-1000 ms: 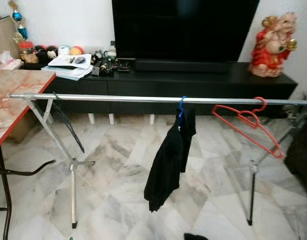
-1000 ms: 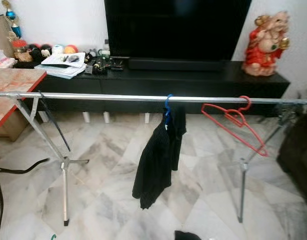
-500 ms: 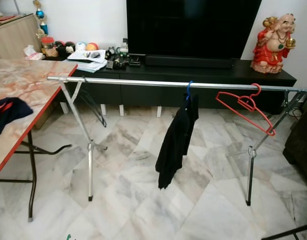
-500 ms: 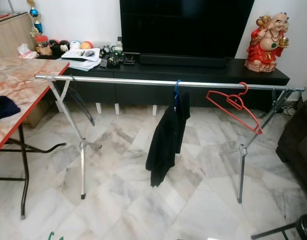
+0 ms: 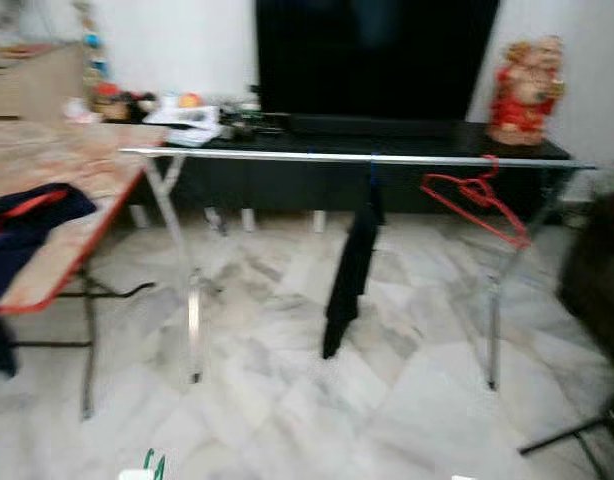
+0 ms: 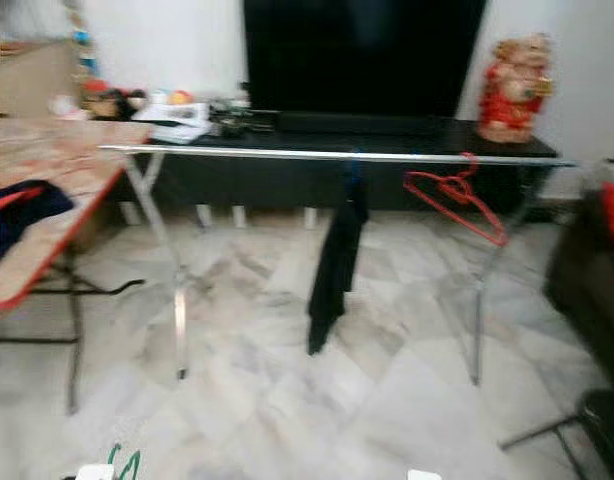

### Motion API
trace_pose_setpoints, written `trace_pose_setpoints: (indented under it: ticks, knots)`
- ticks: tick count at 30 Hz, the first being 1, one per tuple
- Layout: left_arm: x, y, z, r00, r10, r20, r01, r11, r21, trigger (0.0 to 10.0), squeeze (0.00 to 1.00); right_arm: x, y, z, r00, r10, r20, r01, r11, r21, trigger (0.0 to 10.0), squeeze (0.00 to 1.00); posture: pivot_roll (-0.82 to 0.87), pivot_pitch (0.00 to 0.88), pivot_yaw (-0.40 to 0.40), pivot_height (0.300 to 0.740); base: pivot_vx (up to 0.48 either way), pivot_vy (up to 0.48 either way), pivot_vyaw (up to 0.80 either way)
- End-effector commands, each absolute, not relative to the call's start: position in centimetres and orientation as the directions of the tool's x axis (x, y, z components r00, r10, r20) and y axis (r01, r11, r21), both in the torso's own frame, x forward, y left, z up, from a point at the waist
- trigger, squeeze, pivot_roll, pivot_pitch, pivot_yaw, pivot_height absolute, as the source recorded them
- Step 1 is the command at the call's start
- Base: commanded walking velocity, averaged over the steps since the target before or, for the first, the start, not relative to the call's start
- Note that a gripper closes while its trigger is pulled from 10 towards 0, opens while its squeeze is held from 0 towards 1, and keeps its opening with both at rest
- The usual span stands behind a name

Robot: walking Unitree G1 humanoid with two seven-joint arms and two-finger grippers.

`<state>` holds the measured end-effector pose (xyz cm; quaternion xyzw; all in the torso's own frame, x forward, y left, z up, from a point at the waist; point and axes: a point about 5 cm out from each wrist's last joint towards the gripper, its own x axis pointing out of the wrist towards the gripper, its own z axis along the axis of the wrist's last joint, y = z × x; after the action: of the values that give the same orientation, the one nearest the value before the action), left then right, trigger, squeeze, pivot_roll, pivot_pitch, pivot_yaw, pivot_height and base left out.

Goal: Hang hanger

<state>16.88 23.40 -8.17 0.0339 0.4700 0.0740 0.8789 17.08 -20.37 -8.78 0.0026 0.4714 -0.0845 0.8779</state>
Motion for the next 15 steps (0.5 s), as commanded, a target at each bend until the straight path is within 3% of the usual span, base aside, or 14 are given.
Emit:
trace_pose_setpoints:
  ticks: [1,4,9,15]
  knots:
    - [16.0,23.6,-8.5,0.520,0.162,-0.839,-0.085,0.987,0.138,10.0,0.00,17.6,-20.1,-8.6,0.558,-0.138,-0.818,0.143,0.987,-0.069,10.0,0.00,0.09,0.000,0.003,0.740,0.000,0.000,0.80]
    - [15.5,23.6,-8.7,0.513,0.162,-0.843,-0.083,0.987,0.139,10.0,0.00,17.7,-20.2,-8.5,0.553,-0.144,-0.821,0.150,0.986,-0.072,10.0,0.00,0.08,0.000,-0.001,0.740,0.000,0.000,0.71]
    - [15.1,23.2,-9.0,0.507,0.153,-0.849,-0.076,0.988,0.132,10.0,0.00,17.9,-20.6,-8.4,0.558,-0.155,-0.815,0.158,0.984,-0.079,10.0,0.00,0.06,0.000,-0.009,0.740,0.000,0.000,0.00]
    - [18.4,22.9,-7.4,0.634,0.138,-0.761,-0.048,0.989,0.140,10.0,0.00,19.3,-21.2,-7.4,0.644,-0.172,-0.746,0.203,0.978,-0.049,10.0,0.00,0.05,0.000,-0.027,0.740,0.000,0.000,0.00]
